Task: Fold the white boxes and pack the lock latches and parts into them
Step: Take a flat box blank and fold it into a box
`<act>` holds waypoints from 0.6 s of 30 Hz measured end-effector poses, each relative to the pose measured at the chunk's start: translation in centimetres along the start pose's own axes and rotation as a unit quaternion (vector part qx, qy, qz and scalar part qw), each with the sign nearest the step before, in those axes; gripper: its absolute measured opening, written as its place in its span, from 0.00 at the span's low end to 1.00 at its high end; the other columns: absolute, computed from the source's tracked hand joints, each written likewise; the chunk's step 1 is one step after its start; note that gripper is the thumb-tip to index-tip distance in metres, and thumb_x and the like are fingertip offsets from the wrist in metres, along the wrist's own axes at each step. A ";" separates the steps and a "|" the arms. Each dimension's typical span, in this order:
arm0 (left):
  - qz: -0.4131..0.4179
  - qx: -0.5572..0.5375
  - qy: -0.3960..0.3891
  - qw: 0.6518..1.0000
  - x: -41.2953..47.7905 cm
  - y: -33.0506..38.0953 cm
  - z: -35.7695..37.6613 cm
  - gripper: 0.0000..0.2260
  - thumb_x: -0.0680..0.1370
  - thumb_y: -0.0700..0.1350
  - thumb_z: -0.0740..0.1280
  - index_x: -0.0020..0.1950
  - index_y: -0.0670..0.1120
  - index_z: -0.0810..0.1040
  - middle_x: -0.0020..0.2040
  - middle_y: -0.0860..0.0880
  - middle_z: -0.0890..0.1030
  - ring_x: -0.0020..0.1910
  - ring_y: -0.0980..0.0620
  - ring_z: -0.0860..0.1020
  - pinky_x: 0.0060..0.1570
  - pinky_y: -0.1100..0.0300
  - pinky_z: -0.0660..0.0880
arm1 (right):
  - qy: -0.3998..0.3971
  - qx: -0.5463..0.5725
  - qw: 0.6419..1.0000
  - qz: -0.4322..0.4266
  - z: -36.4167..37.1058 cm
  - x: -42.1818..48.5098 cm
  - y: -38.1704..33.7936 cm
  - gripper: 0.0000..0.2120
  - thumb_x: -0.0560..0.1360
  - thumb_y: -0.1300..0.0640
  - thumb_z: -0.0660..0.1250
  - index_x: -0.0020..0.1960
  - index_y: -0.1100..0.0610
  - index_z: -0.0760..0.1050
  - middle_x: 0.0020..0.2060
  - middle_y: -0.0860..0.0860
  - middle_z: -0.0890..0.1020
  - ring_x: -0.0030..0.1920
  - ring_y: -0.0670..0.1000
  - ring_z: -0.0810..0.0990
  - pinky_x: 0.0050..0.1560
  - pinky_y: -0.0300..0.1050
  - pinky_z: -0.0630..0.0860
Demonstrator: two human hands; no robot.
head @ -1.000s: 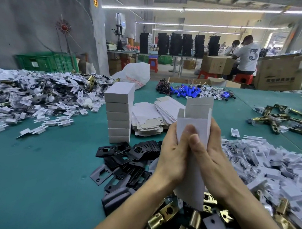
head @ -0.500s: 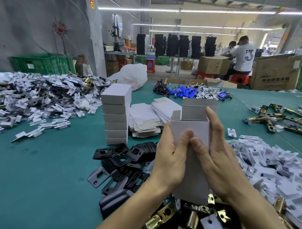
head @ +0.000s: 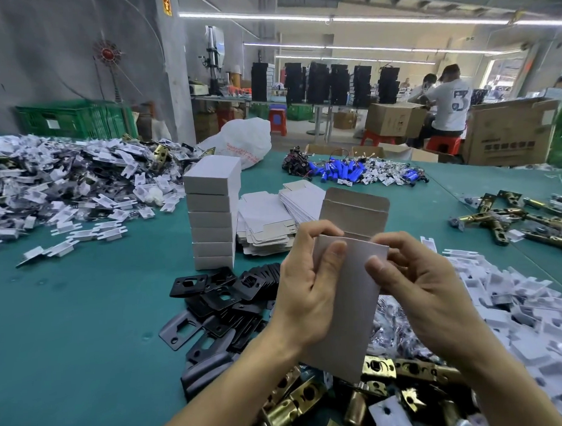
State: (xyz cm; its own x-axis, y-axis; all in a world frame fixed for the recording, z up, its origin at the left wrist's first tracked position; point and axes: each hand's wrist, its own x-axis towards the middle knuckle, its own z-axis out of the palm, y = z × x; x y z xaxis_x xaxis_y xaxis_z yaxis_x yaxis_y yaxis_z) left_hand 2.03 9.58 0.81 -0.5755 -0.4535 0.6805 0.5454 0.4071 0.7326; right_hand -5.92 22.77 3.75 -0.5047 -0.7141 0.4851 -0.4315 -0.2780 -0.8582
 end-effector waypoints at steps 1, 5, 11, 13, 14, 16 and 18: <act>0.005 0.020 0.000 1.000 0.1 -0.1 -0.1 0.09 0.83 0.56 0.60 0.56 0.51 0.71 0.36 0.49 0.72 0.32 0.44 0.70 0.28 0.46 0.72 | -0.007 -0.001 1.000 0.007 0.0 0.0 0.1 0.05 0.73 0.53 0.65 0.48 0.52 0.77 0.39 0.50 0.84 0.39 0.45 0.81 0.39 0.36 0.78; 0.020 0.065 0.004 0.998 0.3 -0.2 -0.5 0.08 0.83 0.54 0.59 0.52 0.50 0.72 0.31 0.59 0.69 0.29 0.59 0.65 0.31 0.64 0.63 | -0.015 -0.012 0.999 0.036 0.1 -0.1 0.1 0.06 0.74 0.52 0.65 0.45 0.54 0.76 0.39 0.56 0.82 0.40 0.50 0.81 0.41 0.41 0.80; 0.041 0.102 -0.010 0.994 0.1 -0.1 -0.6 0.12 0.83 0.59 0.56 0.51 0.52 0.72 0.33 0.52 0.70 0.29 0.57 0.65 0.29 0.59 0.64 | 0.063 -0.053 0.997 -0.010 -0.7 0.1 -0.6 0.11 0.73 0.49 0.66 0.45 0.55 0.82 0.40 0.53 0.81 0.43 0.54 0.81 0.46 0.50 0.79; 0.033 0.108 -0.010 0.994 0.0 -0.3 -0.8 0.12 0.83 0.58 0.56 0.50 0.53 0.72 0.33 0.48 0.71 0.28 0.55 0.66 0.28 0.56 0.64 | 0.080 -0.026 0.996 -0.027 -0.7 0.1 -0.8 0.10 0.70 0.50 0.70 0.51 0.49 0.81 0.44 0.49 0.83 0.44 0.51 0.82 0.45 0.42 0.80; 0.032 0.114 -0.010 0.993 0.0 -0.4 -0.8 0.11 0.83 0.57 0.56 0.49 0.53 0.72 0.33 0.48 0.71 0.29 0.55 0.66 0.28 0.55 0.64 | 0.083 0.001 0.996 -0.031 -0.6 0.2 -0.8 0.16 0.68 0.52 0.72 0.55 0.45 0.79 0.45 0.47 0.82 0.44 0.49 0.81 0.45 0.40 0.80; 0.040 0.130 -0.003 0.991 -0.1 -0.6 -0.8 0.12 0.84 0.58 0.55 0.49 0.53 0.72 0.35 0.49 0.72 0.30 0.53 0.69 0.30 0.53 0.67 | 0.082 0.030 0.996 -0.034 -0.6 0.2 -0.8 0.28 0.66 0.55 0.73 0.63 0.40 0.73 0.43 0.45 0.81 0.41 0.46 0.81 0.45 0.39 0.80; 0.044 0.139 0.001 0.989 -0.2 -0.7 -0.8 0.14 0.84 0.59 0.54 0.49 0.52 0.72 0.37 0.49 0.74 0.33 0.52 0.72 0.32 0.52 0.69 | 0.075 0.017 0.997 -0.032 -0.6 0.1 -0.9 0.27 0.67 0.53 0.74 0.64 0.41 0.73 0.45 0.45 0.84 0.43 0.47 0.83 0.46 0.39 0.80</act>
State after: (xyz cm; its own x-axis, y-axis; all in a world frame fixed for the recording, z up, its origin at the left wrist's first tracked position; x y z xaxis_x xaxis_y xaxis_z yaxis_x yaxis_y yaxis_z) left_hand 2.20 8.74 0.14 -0.5317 -0.4075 0.7424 0.4055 0.6471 0.6456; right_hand -6.00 23.33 4.65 -0.5840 -0.5907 0.5568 -0.4424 -0.3435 -0.8284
